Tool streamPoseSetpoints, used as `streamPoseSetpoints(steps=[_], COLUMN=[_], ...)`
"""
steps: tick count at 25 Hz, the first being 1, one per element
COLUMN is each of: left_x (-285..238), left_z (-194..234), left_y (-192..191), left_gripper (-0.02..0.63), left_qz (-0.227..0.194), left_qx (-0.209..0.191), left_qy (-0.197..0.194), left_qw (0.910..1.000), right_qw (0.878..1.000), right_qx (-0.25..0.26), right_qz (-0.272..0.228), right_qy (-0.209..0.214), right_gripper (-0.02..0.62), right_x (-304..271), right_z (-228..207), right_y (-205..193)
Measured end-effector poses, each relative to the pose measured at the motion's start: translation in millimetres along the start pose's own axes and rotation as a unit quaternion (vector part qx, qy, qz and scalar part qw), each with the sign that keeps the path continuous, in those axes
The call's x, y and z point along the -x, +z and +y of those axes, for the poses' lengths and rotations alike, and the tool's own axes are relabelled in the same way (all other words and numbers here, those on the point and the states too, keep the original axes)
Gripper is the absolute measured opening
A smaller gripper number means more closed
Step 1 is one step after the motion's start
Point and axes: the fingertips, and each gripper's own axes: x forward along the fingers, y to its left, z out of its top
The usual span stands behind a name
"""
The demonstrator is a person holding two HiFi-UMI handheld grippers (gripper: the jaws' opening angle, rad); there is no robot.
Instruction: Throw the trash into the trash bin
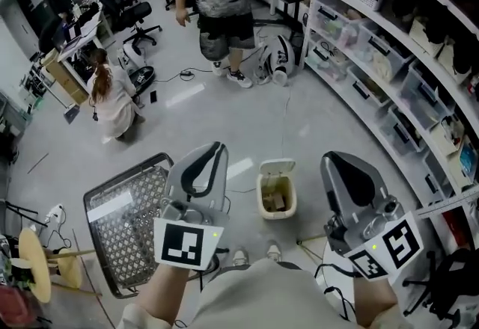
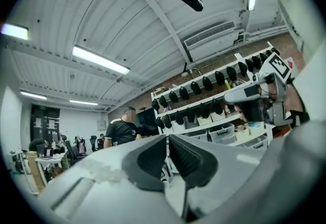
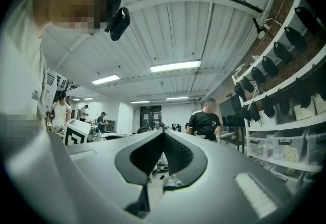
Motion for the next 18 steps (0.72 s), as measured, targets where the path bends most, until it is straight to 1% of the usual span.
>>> streamPoseSetpoints(steps=[2, 6, 8, 11, 14, 18], left_x=[8, 22, 28, 37, 42, 45], left_z=[3, 11, 12, 14, 19, 24], left_y=[11, 32, 38, 39, 38, 37], left_gripper=[0.003, 0.003, 0.003, 0.003, 0.003, 0.003], left_qz=[-0.002, -0.016, -0.021, -0.024, -0.023, -0.022], left_qx=[-0.001, -0.024, -0.024, -0.022, -0.019, -0.021], left_qy=[0.004, 0.007, 0.006, 0.007, 0.011, 0.013], left_qw=[1.0000, 0.9996, 0.9995, 0.9994, 0.9995, 0.9995], right_qw=[1.000, 0.999, 0.999, 0.998, 0.998, 0.998], right_qx=[0.007, 0.023, 0.030, 0.040, 0.050, 0.049], right_qz=[-0.006, -0.023, -0.034, -0.046, -0.047, -0.047], right_qy=[0.004, 0.001, -0.003, -0.002, 0.008, 0.017], right_gripper=[0.003, 0.003, 0.003, 0.003, 0.003, 0.003], right_x=[1, 0, 1, 2, -1, -5], right_z=[3, 11, 14, 22, 30, 37], right_y=[7, 21, 26, 32, 34, 33])
